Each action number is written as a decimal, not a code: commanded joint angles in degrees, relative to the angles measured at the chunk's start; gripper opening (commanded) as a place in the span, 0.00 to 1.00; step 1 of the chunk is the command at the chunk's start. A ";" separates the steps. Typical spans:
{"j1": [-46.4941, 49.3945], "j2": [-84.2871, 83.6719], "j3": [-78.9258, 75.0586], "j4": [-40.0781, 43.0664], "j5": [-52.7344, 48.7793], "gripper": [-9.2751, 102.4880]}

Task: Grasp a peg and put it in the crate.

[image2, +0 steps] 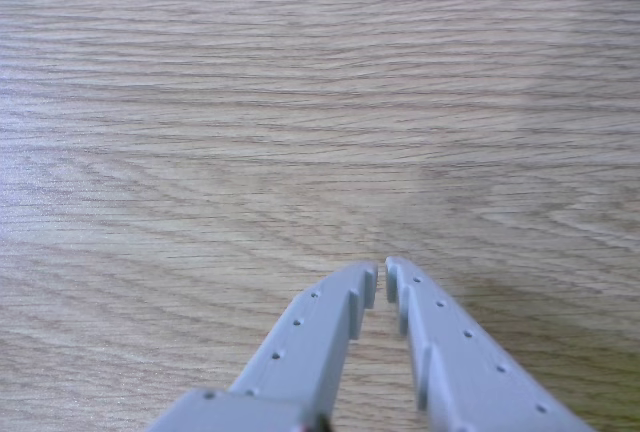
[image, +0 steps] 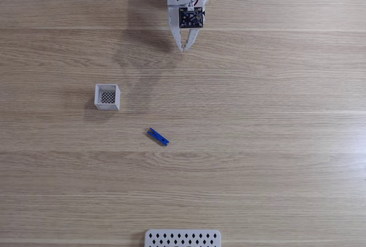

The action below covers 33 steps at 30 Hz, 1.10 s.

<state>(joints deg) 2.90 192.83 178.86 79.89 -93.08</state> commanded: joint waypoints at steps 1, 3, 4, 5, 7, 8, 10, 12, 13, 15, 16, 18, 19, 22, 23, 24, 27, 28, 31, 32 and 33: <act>-1.05 1.85 1.23 -1.23 0.26 0.08; -1.05 1.85 1.23 -1.23 0.26 0.08; -1.05 1.85 1.23 -1.23 0.26 0.08; -1.05 1.85 1.23 -1.23 0.26 0.08; -1.05 1.85 1.23 -1.23 0.26 0.08; -1.05 1.85 1.23 -1.23 0.26 0.08; -1.05 1.85 1.23 -1.23 0.35 0.08; -1.05 1.85 1.23 -1.23 0.35 0.08; -1.05 1.85 1.23 -1.23 0.35 0.08; -1.05 1.85 1.23 -1.23 0.35 0.08; -0.97 1.85 1.23 -1.23 0.35 0.08; -0.62 1.85 1.23 -1.23 0.35 0.08; -0.44 1.85 1.23 -1.23 0.35 0.08; -1.14 1.85 1.23 -1.23 0.35 0.08; -1.14 1.85 1.23 -1.23 -0.09 0.08; -1.14 1.85 1.23 -1.23 -0.35 0.08; -1.14 1.76 1.23 -1.23 0.26 0.08; -1.14 1.76 1.23 -1.23 0.26 0.08; -1.14 1.76 1.23 -1.23 0.35 0.08; -1.14 1.76 1.23 -1.23 0.35 0.08; -1.14 1.76 1.23 -1.23 0.35 0.08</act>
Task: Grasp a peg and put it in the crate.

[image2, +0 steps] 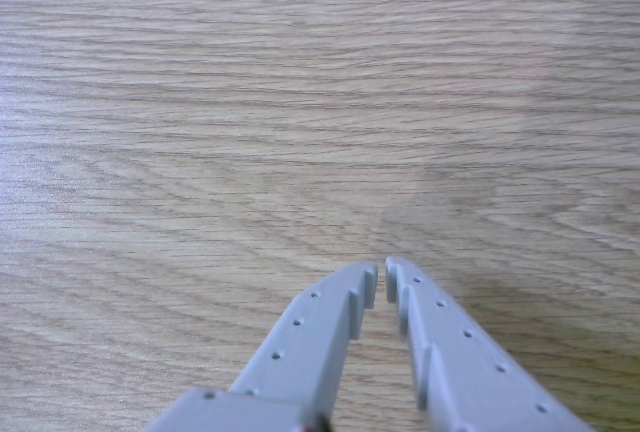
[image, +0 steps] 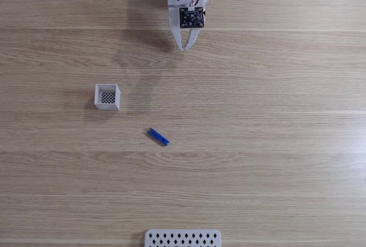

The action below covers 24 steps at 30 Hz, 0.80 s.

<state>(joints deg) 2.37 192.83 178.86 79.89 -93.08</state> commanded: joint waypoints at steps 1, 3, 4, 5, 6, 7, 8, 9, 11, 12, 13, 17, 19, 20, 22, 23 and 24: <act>-0.62 1.67 1.23 -1.23 0.26 0.08; -0.62 1.58 1.23 -1.23 -0.09 0.08; -0.62 1.58 1.23 -1.23 -0.44 0.08; -0.62 1.49 1.23 -1.23 -0.44 0.08; -0.62 1.14 1.23 -1.41 -0.44 0.08; -0.62 1.05 1.23 -1.41 -0.53 0.08; -0.62 0.97 1.23 -1.41 -0.53 0.08; -0.62 0.97 1.23 -1.41 -0.53 0.08; -0.62 0.97 1.23 -1.41 -0.44 0.08; -0.62 0.88 1.23 -1.41 -0.35 0.08; -0.62 0.88 1.23 -1.41 -0.35 0.08; -0.70 -1.14 0.97 -2.20 -0.79 0.08; -0.70 -3.43 -0.09 -2.37 -0.79 0.08; -0.70 -4.66 -0.88 -2.55 -0.79 0.08; -0.70 -7.03 -2.29 -3.25 -0.88 0.08; -0.70 -8.53 -2.99 -3.69 -0.97 0.08; -0.70 -9.93 -3.87 -4.13 -1.67 0.08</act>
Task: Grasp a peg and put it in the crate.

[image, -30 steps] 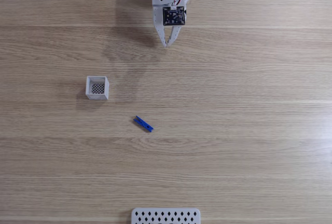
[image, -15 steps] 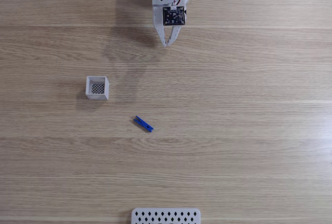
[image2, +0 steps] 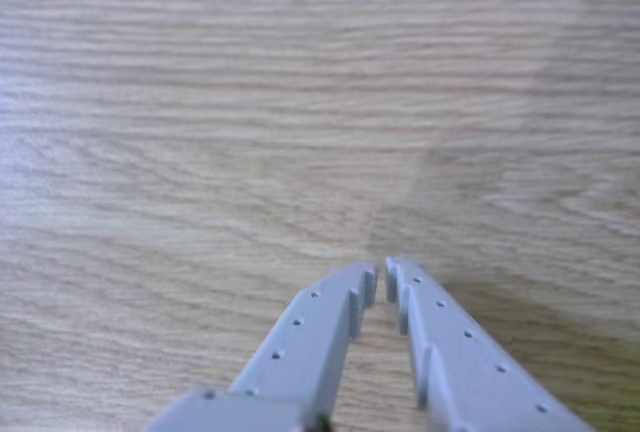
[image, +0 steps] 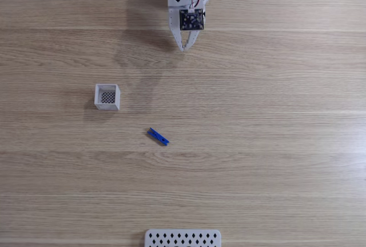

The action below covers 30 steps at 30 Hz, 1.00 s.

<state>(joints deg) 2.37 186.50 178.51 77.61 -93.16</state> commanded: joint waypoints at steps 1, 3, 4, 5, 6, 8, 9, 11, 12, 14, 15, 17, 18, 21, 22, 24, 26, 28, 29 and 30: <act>-0.70 -5.36 -4.66 -2.37 -2.81 0.08; -0.70 -9.58 -7.56 -3.60 -7.82 0.08; -0.26 -12.13 -9.40 -4.48 -11.51 0.08; 0.18 -14.85 -11.51 -5.27 -16.08 0.08; 0.35 -17.75 -13.71 -6.24 -20.92 0.08; 0.53 -23.64 -18.63 -8.35 -31.11 0.08; 1.05 -26.89 -21.53 -9.40 -36.30 0.08; 2.20 -34.19 -27.33 -10.11 -45.44 0.08; 3.08 -38.58 -30.59 -10.37 -49.22 0.08; 4.22 -47.64 -37.79 -10.37 -56.69 0.08; 4.92 -51.94 -41.75 -10.37 -59.85 0.08; 6.42 -59.85 -49.22 -10.28 -64.69 0.08; 7.29 -63.37 -52.38 -9.84 -66.53 0.08; 8.35 -72.60 -59.85 -5.89 -69.35 0.08; 8.09 -74.79 -61.52 -4.13 -69.52 0.08; 7.65 -78.22 -65.30 -0.09 -69.52 0.08; 7.82 -80.77 -68.55 4.57 -69.52 0.08; 7.82 -82.88 -71.37 9.58 -70.22 0.08; 7.91 -84.02 -73.21 12.04 -69.79 0.08; 7.91 -85.25 -75.15 14.50 -69.52 0.08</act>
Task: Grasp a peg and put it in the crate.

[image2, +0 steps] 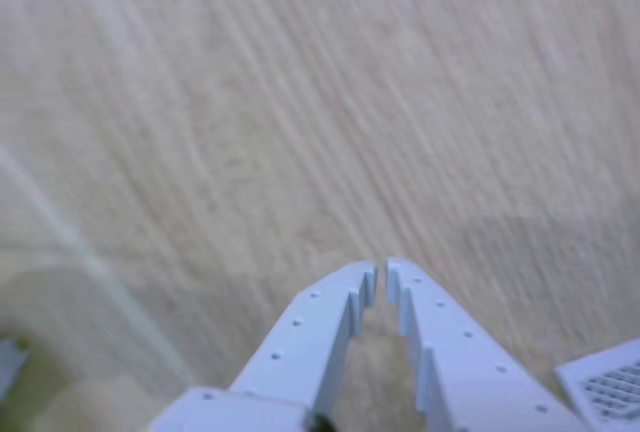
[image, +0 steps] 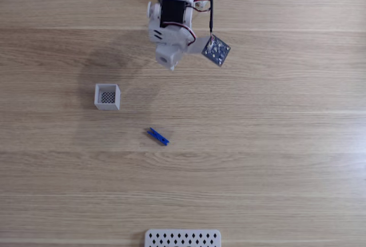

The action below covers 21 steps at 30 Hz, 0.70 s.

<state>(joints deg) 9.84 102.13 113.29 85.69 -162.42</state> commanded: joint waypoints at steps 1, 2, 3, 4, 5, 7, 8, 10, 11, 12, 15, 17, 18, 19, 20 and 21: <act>0.53 -2.02 -12.13 8.61 -0.26 0.08; 0.53 -3.25 -14.50 10.72 -0.26 0.08; 0.44 -4.83 -16.96 12.48 -0.26 0.08; -0.18 -6.50 -19.16 13.71 -0.18 0.08; -0.26 -8.35 -21.62 14.94 -0.09 0.08; -0.35 -11.51 -26.37 16.00 0.79 0.08; -0.26 -13.18 -29.09 16.35 1.23 0.08; 0.26 -16.44 -34.19 16.17 1.93 0.08; 0.35 -18.11 -36.39 15.91 2.46 0.08; -0.09 -19.86 -38.50 15.56 3.52 0.08; -0.44 -24.61 -42.89 12.74 9.40 0.08; -0.44 -27.86 -44.91 9.05 12.66 0.08; -0.44 -29.36 -45.53 6.94 13.89 0.08; -0.35 -30.67 -46.05 4.92 14.24 0.08; -0.09 -31.64 -46.32 3.08 14.33 0.08; 0.09 -32.78 -46.41 1.23 14.33 0.08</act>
<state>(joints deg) 9.76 68.82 72.95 91.67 -150.29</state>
